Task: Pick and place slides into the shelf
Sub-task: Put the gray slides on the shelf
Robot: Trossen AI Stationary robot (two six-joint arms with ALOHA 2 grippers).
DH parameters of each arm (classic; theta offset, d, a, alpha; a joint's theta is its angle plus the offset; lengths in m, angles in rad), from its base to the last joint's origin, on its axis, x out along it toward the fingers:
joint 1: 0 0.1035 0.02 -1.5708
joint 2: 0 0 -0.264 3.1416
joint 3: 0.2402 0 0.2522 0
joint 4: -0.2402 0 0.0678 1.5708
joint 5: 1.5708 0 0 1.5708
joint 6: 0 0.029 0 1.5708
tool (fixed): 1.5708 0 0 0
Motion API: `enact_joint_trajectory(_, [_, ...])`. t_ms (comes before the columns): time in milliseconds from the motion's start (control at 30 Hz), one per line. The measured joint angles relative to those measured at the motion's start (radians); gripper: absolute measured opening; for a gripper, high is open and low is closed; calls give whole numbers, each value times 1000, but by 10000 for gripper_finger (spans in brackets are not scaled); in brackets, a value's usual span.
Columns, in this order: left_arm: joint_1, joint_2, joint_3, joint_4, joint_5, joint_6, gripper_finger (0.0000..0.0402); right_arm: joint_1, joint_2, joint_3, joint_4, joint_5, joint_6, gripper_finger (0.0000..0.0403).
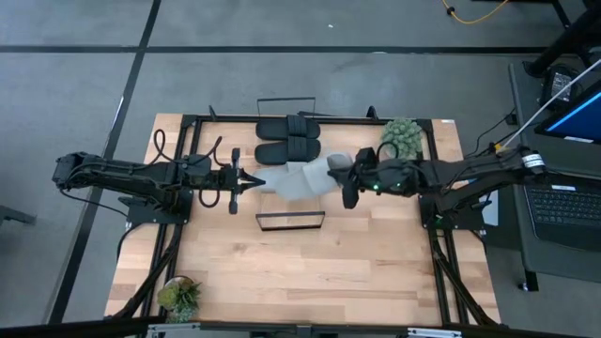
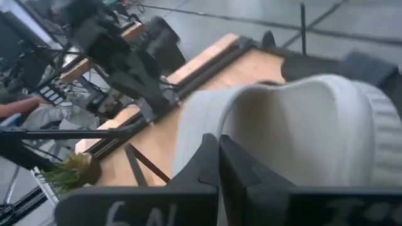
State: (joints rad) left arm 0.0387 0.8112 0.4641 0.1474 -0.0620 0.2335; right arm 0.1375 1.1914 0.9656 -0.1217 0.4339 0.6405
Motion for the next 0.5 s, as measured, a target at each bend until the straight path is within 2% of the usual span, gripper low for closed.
enact_joint_trajectory(100, [0,0,0,0,0,15,0,0,2,-71,64,2,43,1])
enact_joint_trajectory(367, [0,0,0,2,0,24,0,0,2,-255,377,-17,117,1])
enact_joint_trajectory(500, [0,0,0,3,0,32,0,0,2,-303,423,-18,171,1])
